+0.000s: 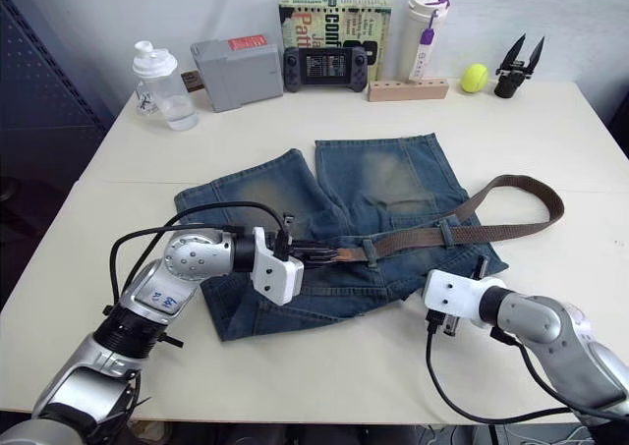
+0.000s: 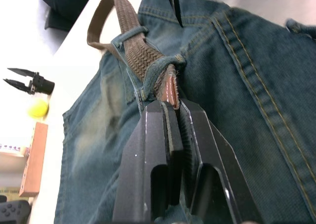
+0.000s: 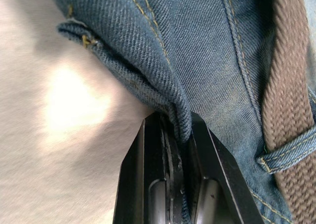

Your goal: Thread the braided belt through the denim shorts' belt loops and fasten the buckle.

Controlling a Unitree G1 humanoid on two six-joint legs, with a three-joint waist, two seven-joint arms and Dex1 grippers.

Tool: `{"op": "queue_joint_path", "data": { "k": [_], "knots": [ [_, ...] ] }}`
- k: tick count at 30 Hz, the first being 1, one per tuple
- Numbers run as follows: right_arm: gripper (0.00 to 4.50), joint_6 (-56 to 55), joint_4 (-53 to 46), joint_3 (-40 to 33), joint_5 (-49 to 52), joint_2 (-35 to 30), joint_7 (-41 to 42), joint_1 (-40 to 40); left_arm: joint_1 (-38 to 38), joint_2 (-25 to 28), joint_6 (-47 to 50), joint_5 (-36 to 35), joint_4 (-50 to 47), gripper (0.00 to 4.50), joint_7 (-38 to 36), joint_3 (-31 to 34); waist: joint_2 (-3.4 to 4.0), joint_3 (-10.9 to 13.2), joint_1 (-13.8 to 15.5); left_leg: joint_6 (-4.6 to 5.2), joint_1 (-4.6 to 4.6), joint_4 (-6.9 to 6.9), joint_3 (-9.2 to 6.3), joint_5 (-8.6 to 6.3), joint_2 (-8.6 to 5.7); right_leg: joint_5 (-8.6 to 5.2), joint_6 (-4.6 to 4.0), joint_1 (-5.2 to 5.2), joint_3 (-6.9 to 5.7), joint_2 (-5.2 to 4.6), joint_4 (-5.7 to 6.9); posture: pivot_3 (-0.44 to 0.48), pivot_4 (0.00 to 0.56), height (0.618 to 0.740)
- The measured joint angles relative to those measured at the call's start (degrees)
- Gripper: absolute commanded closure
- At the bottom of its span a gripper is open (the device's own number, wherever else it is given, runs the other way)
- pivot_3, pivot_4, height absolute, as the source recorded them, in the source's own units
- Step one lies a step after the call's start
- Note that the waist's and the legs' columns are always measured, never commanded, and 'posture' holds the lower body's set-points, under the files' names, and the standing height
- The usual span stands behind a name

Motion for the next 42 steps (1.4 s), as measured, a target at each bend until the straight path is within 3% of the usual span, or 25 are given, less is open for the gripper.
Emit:
{"op": "queue_joint_path", "data": {
  "k": [12,23,33,37,42],
  "knots": [
    [4.45,6.6,11.5,-6.5,-2.8,-1.4,-2.3,-1.9,4.3,2.6,0.9,-0.4,-4.5,4.50,0.1,2.1,0.01,0.0,1.7,0.03,0.05,0.14,-0.34,0.01,0.01,0.06,0.10,0.44,-0.11,-0.10,-0.20,0.000,0.150,0.726],
    [4.45,15.7,13.0,-7.2,-6.8,-0.6,-5.7,-3.3,6.7,3.3,-0.8,-2.3,-5.0,4.50,-0.4,2.1,0.02,0.0,1.6,0.03,0.05,0.12,-0.35,0.01,0.00,0.06,0.10,0.44,-0.14,-0.07,-0.20,0.000,0.150,0.726],
    [4.45,10.1,15.5,-7.6,-9.0,-1.2,-6.0,-2.5,7.2,3.4,-2.5,-2.4,-5.0,4.50,0.4,2.2,0.03,0.0,1.5,0.03,0.07,0.10,-0.34,0.01,-0.04,0.05,0.10,0.44,-0.14,-0.05,-0.22,0.000,0.150,0.726],
    [3.17,8.5,15.1,-10.8,-6.4,-0.6,-3.4,-1.4,7.2,3.2,-3.8,-2.3,-4.7,4.50,1.5,2.3,0.18,0.1,1.4,0.03,0.06,0.05,-0.33,0.01,-0.04,0.05,0.10,0.44,-0.15,-0.04,-0.24,0.000,0.150,0.726],
    [0.89,9.4,7.1,-18.1,6.3,-0.3,8.3,3.0,6.6,3.0,-8.7,-1.3,-3.0,4.50,4.7,3.5,0.35,0.1,0.4,0.01,0.10,-0.02,-0.31,0.00,-0.01,0.05,0.10,0.44,-0.13,0.04,-0.27,0.000,0.150,0.726]
  ]
}}
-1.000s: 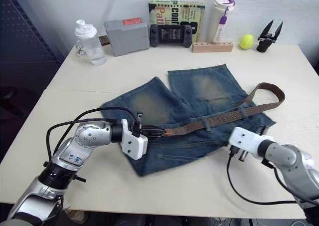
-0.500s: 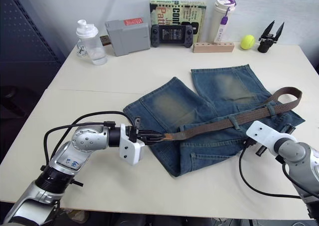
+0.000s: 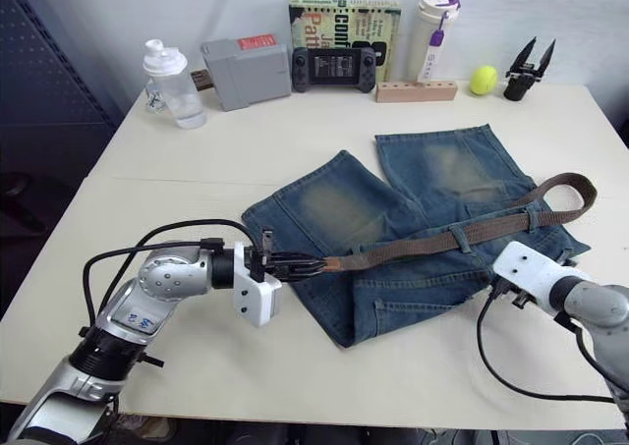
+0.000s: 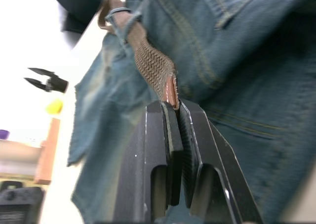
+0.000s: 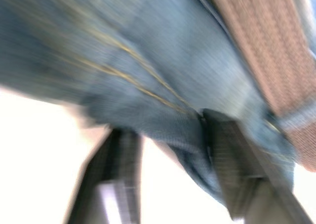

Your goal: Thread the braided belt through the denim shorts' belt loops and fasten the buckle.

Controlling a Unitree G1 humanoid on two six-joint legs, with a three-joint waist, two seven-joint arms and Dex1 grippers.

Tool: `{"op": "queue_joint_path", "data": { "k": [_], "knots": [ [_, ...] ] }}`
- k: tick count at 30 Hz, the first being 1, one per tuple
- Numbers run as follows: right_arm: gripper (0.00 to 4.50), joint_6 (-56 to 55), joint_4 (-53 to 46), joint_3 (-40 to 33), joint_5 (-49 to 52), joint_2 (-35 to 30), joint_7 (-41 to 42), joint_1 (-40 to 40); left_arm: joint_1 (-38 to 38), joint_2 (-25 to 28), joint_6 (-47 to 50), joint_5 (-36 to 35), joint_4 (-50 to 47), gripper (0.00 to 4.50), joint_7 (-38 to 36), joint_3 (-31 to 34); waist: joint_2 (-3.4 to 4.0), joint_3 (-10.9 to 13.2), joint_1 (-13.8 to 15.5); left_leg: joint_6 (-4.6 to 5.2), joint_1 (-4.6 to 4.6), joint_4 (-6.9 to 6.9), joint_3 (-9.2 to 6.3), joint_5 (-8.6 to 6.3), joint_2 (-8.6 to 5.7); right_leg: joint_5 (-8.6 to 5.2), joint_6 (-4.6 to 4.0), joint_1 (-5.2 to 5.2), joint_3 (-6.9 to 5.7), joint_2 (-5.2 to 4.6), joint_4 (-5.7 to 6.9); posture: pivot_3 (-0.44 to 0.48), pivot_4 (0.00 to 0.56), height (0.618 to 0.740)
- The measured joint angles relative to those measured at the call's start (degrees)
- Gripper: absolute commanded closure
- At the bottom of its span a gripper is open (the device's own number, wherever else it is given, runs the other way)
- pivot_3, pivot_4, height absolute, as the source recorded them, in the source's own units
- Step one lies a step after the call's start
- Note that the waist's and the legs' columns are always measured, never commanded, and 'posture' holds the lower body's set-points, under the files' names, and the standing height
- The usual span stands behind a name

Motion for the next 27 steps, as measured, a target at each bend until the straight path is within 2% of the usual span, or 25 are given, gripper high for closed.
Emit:
{"op": "queue_joint_path", "data": {
  "k": [1,2,4,8,11,15,17,18,19,22,24,27],
  "knots": [
    [0.28,2.8,-2.9,-2.7,4.3,-0.1,3.5,0.1,-0.1,0.0,-1.7,0.6,1.2,4.50,1.1,0.4,0.10,0.0,-0.2,0.00,0.01,-0.01,0.00,0.00,-0.01,0.00,0.00,0.00,0.01,-0.01,0.00,0.000,0.150,0.726],
    [0.12,4.0,-3.9,-3.6,6.0,-0.4,4.6,0.0,-0.1,0.0,-2.2,0.7,1.4,4.50,1.4,0.6,0.15,0.1,-0.2,0.00,0.02,-0.02,-0.03,0.00,0.01,0.00,0.00,0.00,0.00,-0.01,0.00,0.000,0.150,0.726],
    [0.12,14.2,-9.6,-8.6,17.3,-0.6,8.9,-1.4,-0.1,-0.1,-4.3,1.0,3.0,4.50,2.8,1.0,0.21,0.1,-0.4,0.00,0.04,-0.04,-0.14,0.00,0.11,0.00,0.00,-0.01,0.01,0.00,0.01,0.000,0.150,0.726],
    [0.12,30.2,-17.7,-13.7,36.7,-0.7,11.0,-4.7,-0.1,-0.1,-7.3,2.0,4.1,4.50,4.5,1.0,0.19,0.1,-0.3,0.01,0.03,-0.02,-0.27,-0.01,0.23,0.00,-0.01,-0.01,0.01,-0.04,0.00,0.000,0.150,0.726],
    [0.12,39.6,-19.3,-13.7,48.6,0.6,7.6,-7.2,0.2,0.0,-8.7,2.9,5.2,4.50,5.8,1.4,0.11,0.1,-0.1,0.03,0.01,0.04,-0.36,-0.01,0.22,0.01,-0.02,-0.01,0.00,-0.09,0.01,0.000,0.150,0.726],
    [0.12,45.9,-19.6,-12.5,58.2,4.7,1.2,-9.1,0.5,-0.4,-9.8,4.0,5.4,4.50,7.2,1.9,-0.03,0.1,0.0,0.03,-0.01,0.09,-0.46,-0.02,0.22,0.01,-0.02,-0.01,0.00,-0.10,0.03,0.000,0.150,0.726],
    [0.12,47.6,-18.6,-10.2,65.3,7.7,-4.6,-9.4,0.6,-0.9,-10.3,4.7,5.5,4.50,8.3,2.2,-0.04,0.1,0.0,0.04,-0.02,0.08,-0.49,-0.02,0.20,0.01,-0.02,-0.01,-0.01,-0.11,0.03,0.000,0.150,0.726],
    [0.12,47.3,-16.2,-5.4,76.5,11.7,-14.2,-8.5,0.6,-1.2,-11.2,6.1,5.5,4.50,9.6,2.2,-0.04,0.1,0.0,0.03,0.00,0.03,-0.51,-0.02,0.17,0.01,-0.02,-0.01,-0.01,-0.12,0.03,0.000,0.150,0.726],
    [0.12,43.2,-12.4,-1.2,88.5,17.7,-29.0,-8.7,0.8,-1.4,-11.9,7.2,5.5,4.50,10.8,2.5,0.05,0.2,-0.2,0.03,0.00,0.01,-0.27,-0.02,0.01,0.01,-0.02,-0.03,0.01,-0.11,0.05,0.000,0.150,0.726],
    [0.12,32.9,-10.4,7.1,101.4,28.1,-51.6,-10.5,1.0,-2.2,-12.1,8.5,5.4,4.50,11.8,2.4,0.16,0.2,-0.4,0.02,-0.02,-0.01,-0.14,-0.02,0.06,0.01,-0.02,-0.14,0.04,-0.07,0.08,0.000,0.150,0.726],
    [0.12,27.1,-10.3,7.9,105.7,32.9,-60.2,-12.0,1.0,-2.4,-12.1,8.7,5.4,4.50,12.0,2.2,0.17,0.2,-0.4,0.02,-0.05,-0.02,-0.11,-0.02,0.03,0.01,-0.02,-0.21,0.08,-0.07,0.12,0.000,0.150,0.726],
    [0.12,20.6,-10.3,8.2,107.9,37.5,-68.6,-13.4,1.1,-2.3,-12.1,8.8,5.4,4.50,12.1,2.1,0.18,0.2,-0.3,0.02,-0.10,-0.02,0.02,-0.02,0.02,0.01,-0.02,-0.30,0.08,-0.06,0.14,0.000,0.150,0.726]
  ]
}}
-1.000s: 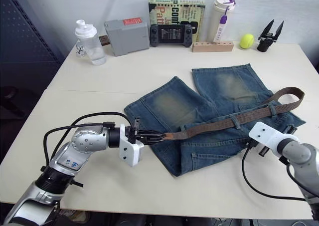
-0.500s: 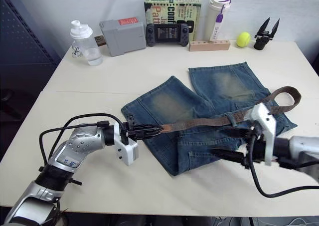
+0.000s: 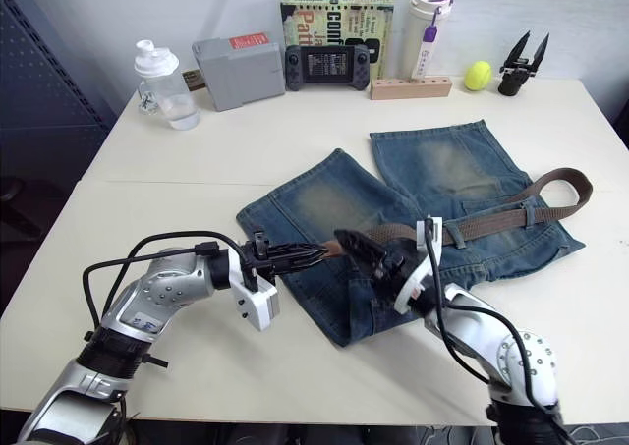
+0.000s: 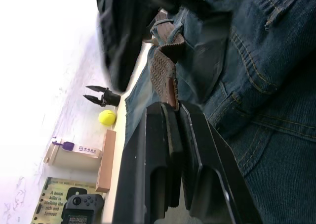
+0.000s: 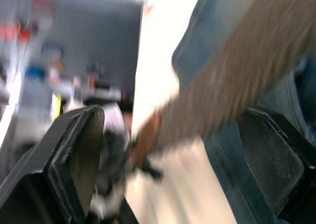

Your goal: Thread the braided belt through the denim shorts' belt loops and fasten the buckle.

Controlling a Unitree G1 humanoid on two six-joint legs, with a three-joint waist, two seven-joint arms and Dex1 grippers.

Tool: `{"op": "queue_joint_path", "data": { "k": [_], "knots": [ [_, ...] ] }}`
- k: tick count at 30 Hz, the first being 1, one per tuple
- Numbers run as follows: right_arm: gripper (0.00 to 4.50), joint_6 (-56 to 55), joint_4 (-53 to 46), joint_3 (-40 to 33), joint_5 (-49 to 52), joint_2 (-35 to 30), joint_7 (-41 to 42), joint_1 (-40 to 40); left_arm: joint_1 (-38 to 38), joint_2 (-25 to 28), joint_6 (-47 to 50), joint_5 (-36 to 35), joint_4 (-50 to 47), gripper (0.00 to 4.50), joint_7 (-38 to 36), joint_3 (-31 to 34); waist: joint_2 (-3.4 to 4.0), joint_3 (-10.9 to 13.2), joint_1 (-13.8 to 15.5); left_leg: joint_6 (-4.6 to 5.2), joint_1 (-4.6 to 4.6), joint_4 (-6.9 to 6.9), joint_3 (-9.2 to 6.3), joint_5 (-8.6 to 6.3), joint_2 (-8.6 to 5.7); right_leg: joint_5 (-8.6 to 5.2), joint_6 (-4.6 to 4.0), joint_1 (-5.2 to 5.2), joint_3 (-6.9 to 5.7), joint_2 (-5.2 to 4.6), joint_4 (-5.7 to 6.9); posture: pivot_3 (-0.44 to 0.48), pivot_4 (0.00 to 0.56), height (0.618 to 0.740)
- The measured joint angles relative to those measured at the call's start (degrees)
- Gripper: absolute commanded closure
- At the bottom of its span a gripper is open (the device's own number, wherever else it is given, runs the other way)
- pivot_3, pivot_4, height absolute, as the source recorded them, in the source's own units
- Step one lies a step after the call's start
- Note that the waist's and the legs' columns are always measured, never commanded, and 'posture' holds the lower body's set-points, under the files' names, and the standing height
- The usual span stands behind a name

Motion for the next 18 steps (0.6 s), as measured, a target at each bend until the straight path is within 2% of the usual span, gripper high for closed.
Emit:
{"op": "queue_joint_path", "data": {
  "k": [3,5,7,13,17,18],
  "knots": [
    [0.12,-4.2,0.0,-1.2,0.5,4.2,-4.2,-0.6,0.0,0.1,0.0,0.0,0.0,4.50,0.0,-0.1,0.01,0.0,-0.1,0.00,-0.09,-0.02,0.08,0.00,-0.03,0.00,0.00,-0.23,0.09,0.01,0.08,0.000,0.150,0.726],
    [0.62,-4.6,0.0,-1.5,0.6,4.0,-5.3,-0.7,0.0,0.1,0.0,0.0,0.0,4.50,0.0,-0.1,0.02,0.0,-0.1,0.00,-0.12,-0.02,0.16,0.00,-0.04,0.00,0.00,-0.29,0.12,0.02,0.11,0.000,0.150,0.726],
    [1.38,-4.7,0.0,-1.7,0.6,3.9,-6.1,-0.4,0.0,0.2,0.0,0.0,0.0,4.50,0.0,-0.1,0.02,0.0,-0.2,0.00,-0.12,-0.05,0.26,0.00,-0.03,0.00,0.00,-0.32,0.13,0.03,0.11,0.000,0.150,0.726],
    [4.41,-4.2,-0.1,-2.5,0.6,2.2,-6.2,1.2,0.0,0.2,0.0,0.8,0.0,4.50,0.0,-0.1,0.03,0.0,-0.3,0.01,-0.12,-0.06,0.32,0.00,0.00,0.00,0.00,-0.36,0.17,0.03,0.11,0.000,0.150,0.726],
    [4.46,-4.3,-0.2,-2.6,0.8,2.0,-6.1,1.5,-0.2,0.2,0.0,1.2,0.0,4.50,0.0,-0.2,0.03,0.0,-0.6,0.01,-0.12,-0.09,0.35,0.00,0.04,0.00,-0.01,-0.40,0.19,0.02,0.12,0.000,0.150,0.726],
    [4.49,-4.4,-0.2,-2.5,0.8,2.0,-6.1,1.5,-0.2,0.2,0.0,1.3,0.0,4.10,0.0,-0.2,0.02,0.0,-0.6,0.01,-0.12,-0.09,0.35,0.00,0.05,0.00,-0.01,-0.40,0.19,0.02,0.12,0.000,0.150,0.726]
  ]
}}
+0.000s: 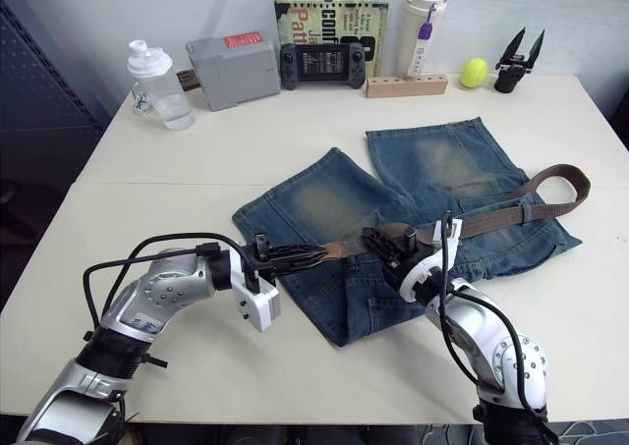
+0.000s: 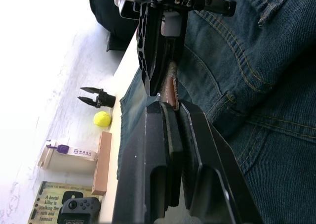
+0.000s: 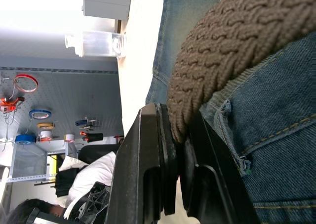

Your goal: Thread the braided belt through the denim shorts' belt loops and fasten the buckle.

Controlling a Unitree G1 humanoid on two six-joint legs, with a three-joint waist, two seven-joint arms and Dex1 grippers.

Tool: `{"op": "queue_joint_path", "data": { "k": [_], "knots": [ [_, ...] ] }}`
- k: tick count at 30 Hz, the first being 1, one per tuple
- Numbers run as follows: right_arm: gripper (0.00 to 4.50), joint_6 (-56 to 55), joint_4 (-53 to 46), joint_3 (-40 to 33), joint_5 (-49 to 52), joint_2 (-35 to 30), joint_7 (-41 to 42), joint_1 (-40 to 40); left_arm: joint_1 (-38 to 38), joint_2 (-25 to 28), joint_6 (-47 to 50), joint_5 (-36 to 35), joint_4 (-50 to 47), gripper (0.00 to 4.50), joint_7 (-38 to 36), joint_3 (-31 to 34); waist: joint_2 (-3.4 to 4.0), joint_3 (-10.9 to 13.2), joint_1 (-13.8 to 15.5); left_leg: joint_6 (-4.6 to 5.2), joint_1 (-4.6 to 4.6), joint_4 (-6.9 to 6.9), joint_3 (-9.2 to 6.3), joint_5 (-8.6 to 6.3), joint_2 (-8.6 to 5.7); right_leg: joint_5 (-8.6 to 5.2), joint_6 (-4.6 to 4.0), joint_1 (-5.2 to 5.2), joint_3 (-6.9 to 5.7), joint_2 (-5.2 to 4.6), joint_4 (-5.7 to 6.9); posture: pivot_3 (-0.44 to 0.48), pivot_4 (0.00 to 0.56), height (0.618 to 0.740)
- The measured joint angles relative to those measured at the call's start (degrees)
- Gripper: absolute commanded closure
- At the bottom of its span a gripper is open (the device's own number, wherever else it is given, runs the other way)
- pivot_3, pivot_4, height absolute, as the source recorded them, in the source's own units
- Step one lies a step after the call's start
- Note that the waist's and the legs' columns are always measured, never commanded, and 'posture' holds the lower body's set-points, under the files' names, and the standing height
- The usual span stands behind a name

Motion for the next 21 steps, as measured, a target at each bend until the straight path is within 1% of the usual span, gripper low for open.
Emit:
{"op": "queue_joint_path", "data": {
  "k": [1,2,3,5,6,9,13,15,17,21],
  "knots": [
    [4.50,-0.1,0.0,0.0,0.0,0.0,0.0,0.0,0.0,0.0,0.0,-0.1,0.0,3.68,0.0,0.0,0.00,0.0,0.0,0.00,0.00,0.00,0.00,0.00,0.03,0.00,0.00,0.00,0.00,0.00,0.00,0.000,0.150,0.726],
    [4.50,-0.1,-0.1,0.0,0.0,0.0,0.0,0.0,0.0,-0.1,0.1,-0.4,0.0,3.42,0.0,0.0,0.00,0.0,0.0,0.00,0.00,0.00,0.00,0.00,0.07,0.00,0.00,-0.01,0.00,0.00,0.00,0.000,0.150,0.726],
    [4.50,-0.5,-0.1,0.0,0.0,0.0,0.0,0.0,0.0,-0.1,0.3,-1.2,0.0,3.05,-0.2,0.0,0.00,0.0,-0.1,0.00,0.00,0.00,-0.01,0.00,0.08,0.00,0.00,-0.01,0.00,0.00,0.00,0.000,0.150,0.726],
    [4.50,-1.0,-0.1,0.0,0.0,0.0,0.0,0.0,0.0,-0.3,1.8,-3.3,-0.1,2.12,-0.8,0.0,0.00,0.0,-0.2,0.00,-0.01,0.00,-0.01,0.00,0.16,0.00,0.00,-0.01,0.00,-0.01,0.00,0.000,0.150,0.726],
    [4.50,-1.2,-0.1,0.0,-0.1,0.0,0.1,0.0,0.2,-0.3,3.3,-4.6,-0.2,1.80,-1.7,0.0,0.00,0.0,-0.3,0.00,-0.01,0.00,-0.01,0.00,0.16,0.00,0.00,-0.01,0.01,-0.01,0.01,0.000,0.150,0.726],
    [4.50,-1.8,0.2,-1.2,-1.8,-1.3,1.9,-0.3,3.3,-0.1,9.3,-10.3,-1.3,1.80,-4.8,0.0,0.02,0.0,-0.8,0.01,-0.01,-0.03,-0.02,0.00,0.16,0.00,0.00,-0.04,0.03,-0.01,0.00,0.000,0.150,0.726],
    [4.50,-1.0,3.7,-5.7,-4.8,-7.5,5.9,-0.9,9.3,1.1,18.3,-20.5,-5.8,1.80,-8.9,0.7,0.02,0.0,-0.9,0.05,-0.01,-0.02,-0.18,-0.02,0.18,0.00,0.00,-0.05,0.07,-0.02,-0.01,0.000,0.150,0.726],
    [4.50,-0.7,6.0,-7.1,-5.9,-9.2,7.5,-1.2,11.5,1.7,22.2,-24.4,-8.2,1.80,-10.5,1.4,0.03,0.0,-0.9,0.05,0.00,-0.01,-0.18,-0.02,0.19,0.00,0.00,-0.05,0.09,-0.02,0.00,0.000,0.150,0.726],
    [4.50,-0.4,7.2,-7.8,-6.4,-9.4,8.4,-1.3,12.7,2.2,24.8,-26.1,-9.8,1.80,-11.6,1.6,0.04,0.0,-0.8,0.05,0.01,-0.01,-0.17,-0.02,0.18,0.00,0.00,-0.06,0.11,-0.01,0.01,0.000,0.150,0.726],
    [4.50,2.0,7.9,-6.8,-11.3,-11.1,10.9,-1.9,14.1,2.2,29.0,-28.7,-12.0,1.80,-12.5,2.5,0.07,0.0,-0.8,0.05,0.00,-0.02,-0.14,-0.03,0.17,0.00,0.00,-0.06,0.12,-0.01,-0.01,0.000,0.150,0.726]
  ]
}}
